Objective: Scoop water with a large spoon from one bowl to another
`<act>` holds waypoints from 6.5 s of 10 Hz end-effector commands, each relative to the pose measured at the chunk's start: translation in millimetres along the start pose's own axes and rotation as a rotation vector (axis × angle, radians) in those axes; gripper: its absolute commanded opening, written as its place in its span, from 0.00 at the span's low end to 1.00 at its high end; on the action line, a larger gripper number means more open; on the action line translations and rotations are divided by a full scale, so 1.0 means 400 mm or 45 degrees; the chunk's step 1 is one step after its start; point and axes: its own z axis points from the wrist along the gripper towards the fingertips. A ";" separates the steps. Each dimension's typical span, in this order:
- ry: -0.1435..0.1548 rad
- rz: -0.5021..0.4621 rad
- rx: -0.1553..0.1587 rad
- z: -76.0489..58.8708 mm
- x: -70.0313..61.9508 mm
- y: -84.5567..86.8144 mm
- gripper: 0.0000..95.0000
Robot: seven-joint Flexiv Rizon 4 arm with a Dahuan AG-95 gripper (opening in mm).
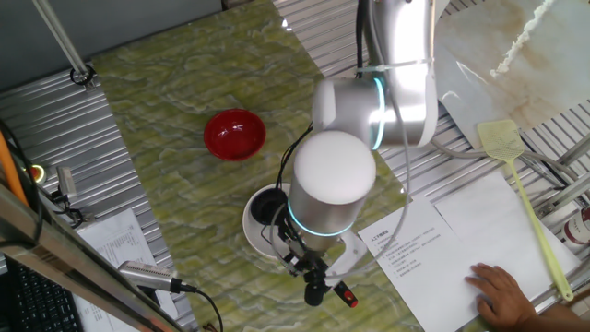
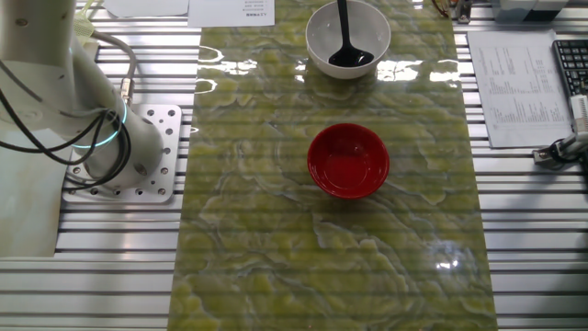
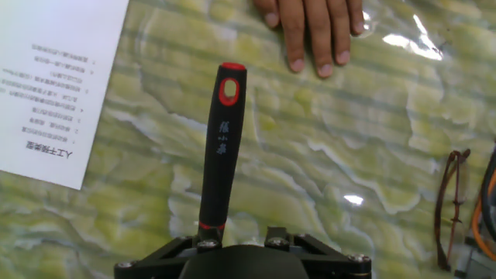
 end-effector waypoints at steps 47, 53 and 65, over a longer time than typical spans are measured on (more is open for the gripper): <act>-0.031 -0.056 0.008 0.057 -0.109 0.040 0.40; -0.036 -0.051 0.009 0.067 -0.109 0.042 0.40; -0.084 -0.018 0.009 0.021 -0.111 0.032 0.00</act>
